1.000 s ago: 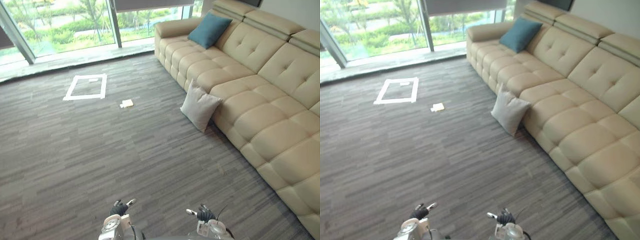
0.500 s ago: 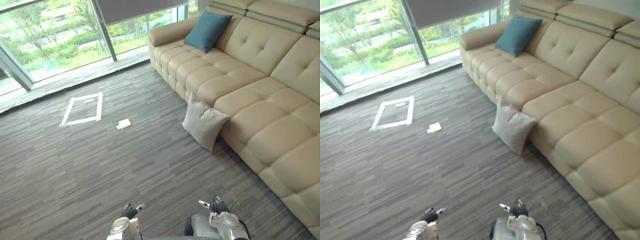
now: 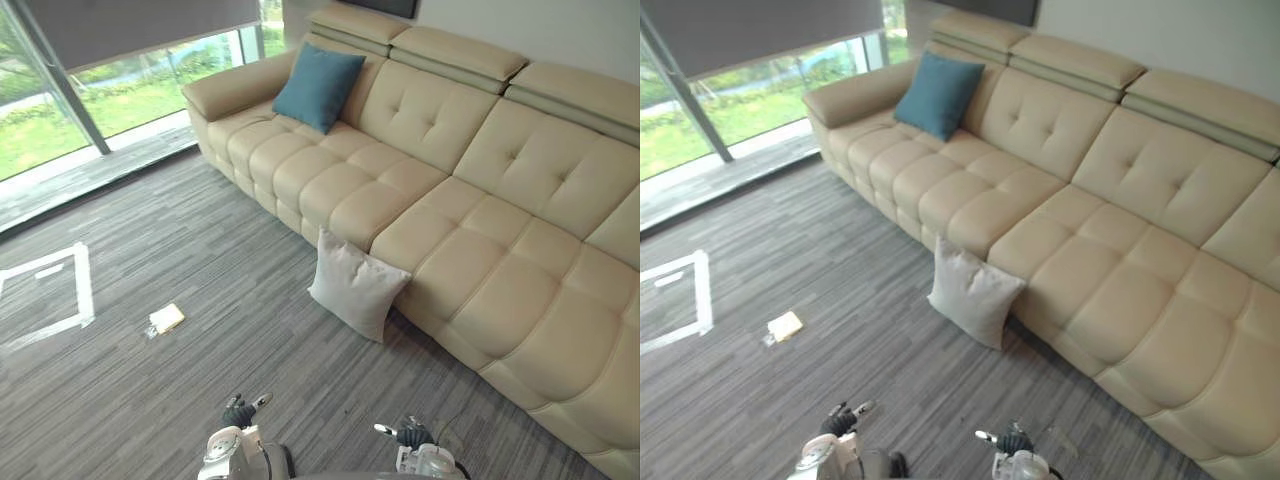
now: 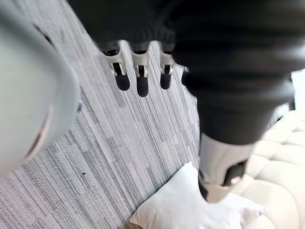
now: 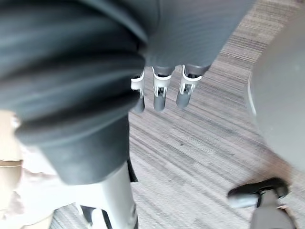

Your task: Pick up cushions and gather them together orderly.

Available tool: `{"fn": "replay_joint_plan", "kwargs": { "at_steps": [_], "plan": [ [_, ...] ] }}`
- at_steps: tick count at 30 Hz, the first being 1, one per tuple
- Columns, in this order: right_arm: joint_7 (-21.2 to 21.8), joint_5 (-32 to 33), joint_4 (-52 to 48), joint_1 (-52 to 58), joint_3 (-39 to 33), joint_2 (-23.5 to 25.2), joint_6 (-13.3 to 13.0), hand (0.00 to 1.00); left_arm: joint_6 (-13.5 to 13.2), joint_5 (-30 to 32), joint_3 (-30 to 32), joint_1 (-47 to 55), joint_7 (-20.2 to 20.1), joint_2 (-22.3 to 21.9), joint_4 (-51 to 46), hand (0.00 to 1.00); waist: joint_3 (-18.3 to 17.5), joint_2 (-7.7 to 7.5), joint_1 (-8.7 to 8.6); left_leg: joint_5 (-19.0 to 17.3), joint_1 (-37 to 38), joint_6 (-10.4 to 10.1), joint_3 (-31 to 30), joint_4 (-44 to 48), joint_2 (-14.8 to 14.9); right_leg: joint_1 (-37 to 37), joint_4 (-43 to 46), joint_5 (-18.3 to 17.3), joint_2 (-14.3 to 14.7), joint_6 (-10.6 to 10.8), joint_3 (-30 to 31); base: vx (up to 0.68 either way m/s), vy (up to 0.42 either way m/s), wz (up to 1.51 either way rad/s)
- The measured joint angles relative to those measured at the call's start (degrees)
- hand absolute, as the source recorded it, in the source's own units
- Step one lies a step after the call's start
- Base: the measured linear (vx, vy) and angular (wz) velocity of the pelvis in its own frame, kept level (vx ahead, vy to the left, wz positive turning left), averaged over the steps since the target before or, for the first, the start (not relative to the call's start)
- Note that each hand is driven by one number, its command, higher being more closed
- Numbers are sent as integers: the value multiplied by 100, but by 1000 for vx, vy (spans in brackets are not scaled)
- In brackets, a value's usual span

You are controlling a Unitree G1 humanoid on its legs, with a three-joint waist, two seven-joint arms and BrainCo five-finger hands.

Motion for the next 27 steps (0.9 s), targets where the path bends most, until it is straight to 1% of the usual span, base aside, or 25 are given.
{"fn": "replay_joint_plan", "kwargs": {
  "at_steps": [1,2,3,4,5,6,7,8,9,10,12,13,14,15,16,17,18,19,20,21,23,24,25,26,27],
  "plan": [
    [1,2,-148,34,-2,-31,-56,0,43,0,-107,-45,8,-3,69,0,70,87,-12,-26,540,41,76,-285,-6,-425,554,-91,-2,-185,-422,395,164,-23],
    [2,2,-168,32,-2,-36,-66,0,41,0,-149,-40,11,-1,67,0,69,104,-4,-32,719,51,114,-436,-6,-609,584,-133,-25,-270,-608,355,144,-22],
    [3,2,-194,8,-4,-46,-88,0,45,1,-203,-28,13,9,89,0,91,133,-4,-32,929,51,140,-689,-7,-812,461,-249,-55,-484,-902,310,76,-4],
    [3,-1,-225,-11,-82,-59,-112,0,54,3,-244,-61,15,1,168,0,101,134,-43,-37,1248,55,128,-1022,-12,-1086,10,-358,-110,-668,-1342,261,30,4],
    [4,0,-228,-17,-117,-62,-117,0,64,3,-260,-65,13,-1,174,0,102,131,-47,-44,1319,47,124,-1110,-14,-1164,-170,-372,-110,-699,-1447,365,0,11],
    [4,0,-235,-41,-206,-82,-123,0,73,21,-305,-71,10,-19,174,0,113,124,-79,-98,1480,-18,107,-1280,-4,-1378,-826,-346,-86,-754,-1698,347,-69,12],
    [3,2,-227,-59,-290,-124,-120,0,74,94,-319,-76,-5,-60,174,0,143,117,-105,-251,1566,-134,92,-1291,-8,-1431,-1799,-98,-13,-829,-1794,331,-97,13],
    [2,2,-221,-57,-330,-127,-121,0,73,111,-320,-74,-11,-64,181,0,143,115,-113,-308,1603,-177,88,-1283,-22,-1428,-2086,15,6,-862,-1794,354,-143,16],
    [2,12,-210,-43,-389,-144,-119,0,74,128,-313,-69,-22,-83,186,0,154,84,-153,-469,1774,-243,-1,-1285,-87,-1395,-2515,522,17,-1082,-1748,408,-161,17],
    [2,0,-199,-86,-426,-291,-117,0,64,232,-309,-64,-32,-204,216,0,146,296,-237,-538,1962,-246,-54,-1272,25,-1303,-2271,362,92,-1324,-1818,442,-148,15],
    [-9,2,-160,-113,-457,-423,-87,0,72,326,-472,-62,-68,-242,261,0,154,461,-284,-440,1893,-290,-85,-927,100,-1279,-2044,23,87,-1368,-1846,496,-179,16],
    [-8,7,-196,-114,-511,-457,-87,0,76,343,-475,-56,-65,-241,277,0,155,527,-377,-409,1571,-357,-279,-94,240,-1141,-2022,-151,86,-1385,-1963,440,-191,24],
    [-8,7,-194,-108,-526,-454,-86,0,76,344,-468,-57,-56,-238,276,0,145,543,-395,-352,1443,-458,-351,232,284,-1086,-2037,-190,84,-1400,-1986,509,-241,27],
    [-10,7,-183,-77,-548,-456,-62,0,79,342,-466,-69,-56,-239,234,0,166,534,-395,-11,921,-1012,-563,1431,471,-818,-2181,-290,126,-1445,-2051,392,-166,1],
    [-15,14,-180,-67,-536,-451,-31,0,72,341,-468,-55,-76,-200,119,0,240,527,-356,336,406,-1347,-641,2679,748,-437,-2445,-344,251,-1525,-2037,460,-180,-11],
    [-19,23,-176,-68,-532,-443,-29,0,71,338,-459,-48,-73,-201,87,0,249,540,-346,318,297,-1314,-606,2955,853,-306,-2541,-352,296,-1538,-2017,353,-83,-42],
    [-37,44,-174,-53,-493,-424,-28,0,68,337,-461,-29,-63,-201,24,0,261,536,-342,197,47,-1111,-431,3359,1035,41,-2797,-368,377,-1565,-1933,269,-33,-42],
    [-38,44,-167,-43,-486,-416,-25,0,67,337,-462,-15,-64,-203,7,0,260,527,-337,121,-42,-1004,-322,3363,1084,160,-2896,-369,391,-1566,-1872,318,-12,-67],
    [-51,53,-162,-27,-491,-380,-21,0,61,331,-460,24,-57,-203,-48,0,267,493,-320,-46,-181,-759,-54,3029,1145,408,-3113,-366,391,-1562,-1694,279,44,-80],
    [-59,56,-161,-22,-492,-362,-21,0,47,331,-457,18,-52,-203,-83,0,271,485,-282,-153,-327,-611,5,2483,1124,519,-3253,-361,390,-1551,-1491,330,115,-113],
    [-72,56,-159,-32,-490,-332,-20,0,27,330,-454,14,-45,-202,-100,0,275,471,-232,-189,-491,-566,-210,1511,993,612,-3347,-366,385,-1477,-1118,302,184,-105],
    [-91,54,-149,-30,-486,-323,-25,0,18,330,-457,11,-44,-202,-94,0,270,464,-217,-161,-594,-563,-606,815,832,619,-3360,-406,370,-1353,-839,387,351,-111],
    [-113,55,-146,-27,-457,-336,-30,0,-1,328,-459,7,-42,-203,-65,0,265,473,-221,54,-618,-541,-986,207,692,612,-3312,-483,372,-1185,-604,312,308,-109],
    [-116,54,-148,-23,-413,-356,-36,0,-12,328,-466,7,-43,-203,-45,0,248,499,-222,249,-620,-508,-1106,-39,673,597,-3281,-526,392,-1110,-518,317,412,-101],
    [-115,52,-46,-30,-261,-350,-30,0,-26,326,-458,-41,-32,-158,63,0,162,368,-212,444,-554,-729,-1042,-17,562,588,-3206,-640,309,-879,-209,184,246,-67]
  ]
}}
